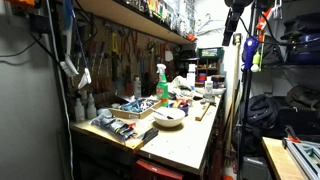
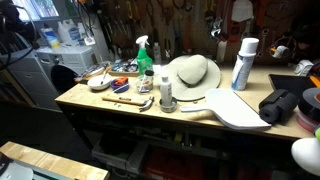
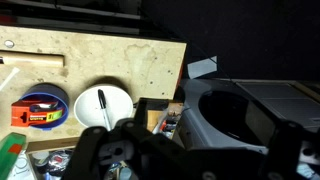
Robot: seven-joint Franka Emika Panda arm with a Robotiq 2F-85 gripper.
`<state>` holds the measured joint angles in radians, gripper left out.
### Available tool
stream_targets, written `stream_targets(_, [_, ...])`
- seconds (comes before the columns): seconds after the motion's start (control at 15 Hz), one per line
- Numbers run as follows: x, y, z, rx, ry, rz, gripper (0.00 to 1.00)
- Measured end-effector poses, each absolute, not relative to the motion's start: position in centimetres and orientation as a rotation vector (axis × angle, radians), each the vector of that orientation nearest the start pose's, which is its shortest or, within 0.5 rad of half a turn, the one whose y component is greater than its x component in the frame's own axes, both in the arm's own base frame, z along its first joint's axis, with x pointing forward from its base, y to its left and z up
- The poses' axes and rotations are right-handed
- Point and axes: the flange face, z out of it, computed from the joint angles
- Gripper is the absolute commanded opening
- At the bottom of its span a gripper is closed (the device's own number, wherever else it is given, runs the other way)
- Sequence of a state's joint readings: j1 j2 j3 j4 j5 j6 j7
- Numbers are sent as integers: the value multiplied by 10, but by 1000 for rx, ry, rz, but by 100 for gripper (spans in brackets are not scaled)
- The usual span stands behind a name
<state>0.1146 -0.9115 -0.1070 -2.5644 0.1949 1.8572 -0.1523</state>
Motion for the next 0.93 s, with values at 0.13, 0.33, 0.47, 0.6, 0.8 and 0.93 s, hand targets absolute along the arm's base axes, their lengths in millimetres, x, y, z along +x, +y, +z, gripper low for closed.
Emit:
stream_targets(0.13, [299,11,557,-2851,-223,-309,100])
stream_targets(0.33, [299,11,557,-2851,-223,-309,100])
stream_targets(0.47, [299,11,557,-2851,-223,-309,100])
stream_targets(0.6, [299,11,557,-2851,-223,-309,100])
stream_targets(0.8, [299,10,556,-2855,-218,-309,100])
stream_targets(0.93, [306,0,553,-2893,-181,-330,100])
